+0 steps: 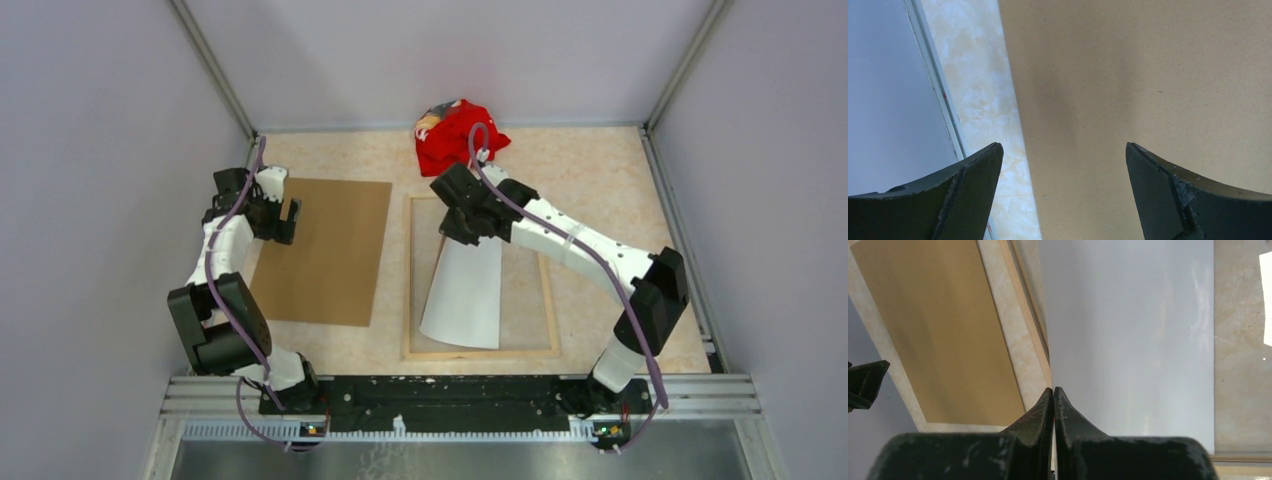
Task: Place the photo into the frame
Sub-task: Turn over the photo from the photo frame.
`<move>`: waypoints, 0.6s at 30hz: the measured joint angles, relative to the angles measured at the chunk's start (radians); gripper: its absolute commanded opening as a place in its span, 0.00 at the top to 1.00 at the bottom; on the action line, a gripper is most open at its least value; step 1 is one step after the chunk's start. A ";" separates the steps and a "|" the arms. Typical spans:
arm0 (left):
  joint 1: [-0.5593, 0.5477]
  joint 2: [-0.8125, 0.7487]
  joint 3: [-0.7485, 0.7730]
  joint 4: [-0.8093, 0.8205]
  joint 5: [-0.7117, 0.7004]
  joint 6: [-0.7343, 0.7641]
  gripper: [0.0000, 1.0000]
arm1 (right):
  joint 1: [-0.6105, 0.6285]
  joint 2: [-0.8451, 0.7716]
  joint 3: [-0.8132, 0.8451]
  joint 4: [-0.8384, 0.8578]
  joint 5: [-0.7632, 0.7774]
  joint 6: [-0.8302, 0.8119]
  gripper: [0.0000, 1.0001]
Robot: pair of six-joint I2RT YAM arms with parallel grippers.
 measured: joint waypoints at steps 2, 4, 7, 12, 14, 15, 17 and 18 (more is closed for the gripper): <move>0.000 0.000 0.000 -0.001 0.000 0.000 0.01 | -0.008 0.003 0.000 0.000 -0.006 -0.027 1.00; 0.000 0.000 0.000 -0.003 0.000 0.000 0.01 | -0.013 0.013 0.000 0.005 -0.023 -0.062 1.00; 0.000 0.000 0.000 -0.003 0.000 0.000 0.01 | -0.015 0.044 0.006 0.008 -0.053 -0.109 1.00; 0.000 0.000 0.000 -0.003 0.000 0.000 0.01 | -0.005 0.145 0.042 0.006 -0.105 -0.195 1.00; 0.000 0.000 0.000 -0.004 0.000 0.000 0.01 | 0.000 0.172 0.050 0.003 -0.114 -0.213 1.00; 0.000 0.000 0.000 -0.004 0.000 0.000 0.01 | 0.003 0.179 0.050 0.003 -0.116 -0.221 1.00; 0.000 0.000 0.000 -0.004 0.000 0.001 0.01 | 0.008 0.183 0.050 -0.011 -0.115 -0.235 1.00; 0.000 0.000 0.000 -0.004 0.000 0.000 0.01 | 0.010 0.183 0.050 -0.019 -0.110 -0.238 1.00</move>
